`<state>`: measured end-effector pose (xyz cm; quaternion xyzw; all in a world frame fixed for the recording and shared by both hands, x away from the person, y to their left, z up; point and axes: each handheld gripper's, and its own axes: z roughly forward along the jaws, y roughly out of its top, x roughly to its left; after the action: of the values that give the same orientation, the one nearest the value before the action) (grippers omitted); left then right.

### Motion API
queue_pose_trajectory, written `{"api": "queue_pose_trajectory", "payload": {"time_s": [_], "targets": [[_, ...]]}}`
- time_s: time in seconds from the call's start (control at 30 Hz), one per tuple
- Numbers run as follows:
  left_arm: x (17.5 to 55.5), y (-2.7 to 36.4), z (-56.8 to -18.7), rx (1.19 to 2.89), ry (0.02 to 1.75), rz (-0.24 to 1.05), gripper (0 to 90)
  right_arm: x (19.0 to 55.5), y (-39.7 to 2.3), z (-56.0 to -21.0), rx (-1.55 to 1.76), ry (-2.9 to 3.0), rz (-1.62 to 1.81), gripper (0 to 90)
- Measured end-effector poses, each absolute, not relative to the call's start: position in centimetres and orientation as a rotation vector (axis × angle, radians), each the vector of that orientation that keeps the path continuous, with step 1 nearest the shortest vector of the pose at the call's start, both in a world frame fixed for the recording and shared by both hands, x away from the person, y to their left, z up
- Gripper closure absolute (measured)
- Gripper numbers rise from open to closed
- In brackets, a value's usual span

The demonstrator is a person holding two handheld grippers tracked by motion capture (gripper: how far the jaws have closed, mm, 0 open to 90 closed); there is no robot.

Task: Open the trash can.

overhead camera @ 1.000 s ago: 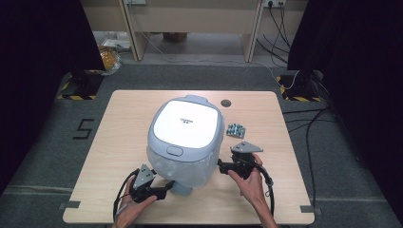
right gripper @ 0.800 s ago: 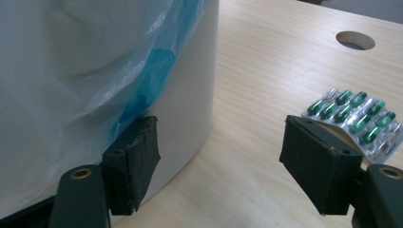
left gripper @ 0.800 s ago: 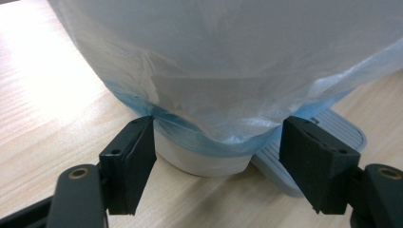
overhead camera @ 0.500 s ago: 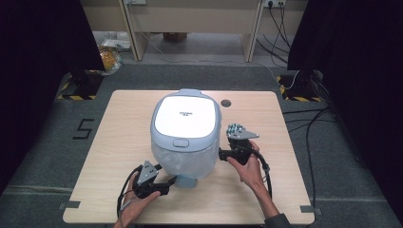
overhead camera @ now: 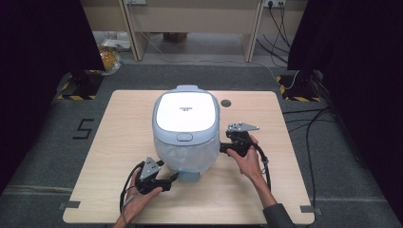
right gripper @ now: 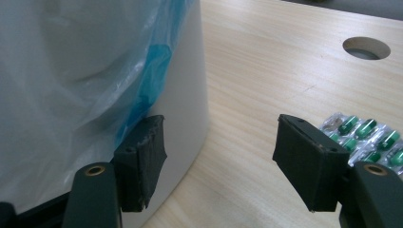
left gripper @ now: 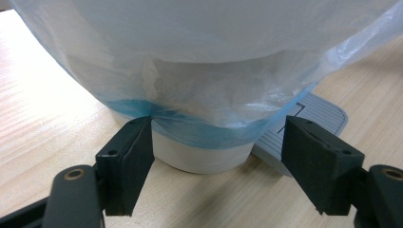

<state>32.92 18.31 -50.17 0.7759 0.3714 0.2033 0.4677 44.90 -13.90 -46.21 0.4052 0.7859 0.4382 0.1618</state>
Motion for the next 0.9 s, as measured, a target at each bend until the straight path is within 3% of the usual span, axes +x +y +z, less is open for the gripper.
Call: {"api": "queue_pose_trajectory", "payload": {"time_s": [0.23,0.57,0.9], "targets": [[31.4,18.0,-49.1,1.905,0.869,0.525,26.4,45.1,-14.3,-46.0,1.192,2.242,1.202,27.6],[28.7,16.4,-48.1,1.964,0.788,0.415,26.2,44.5,-15.4,-45.1,1.201,2.224,1.178,26.4],[30.0,13.1,-48.3,2.006,0.700,0.395,26.1,44.5,-16.1,-45.0,1.221,2.207,1.178,25.1]]}}
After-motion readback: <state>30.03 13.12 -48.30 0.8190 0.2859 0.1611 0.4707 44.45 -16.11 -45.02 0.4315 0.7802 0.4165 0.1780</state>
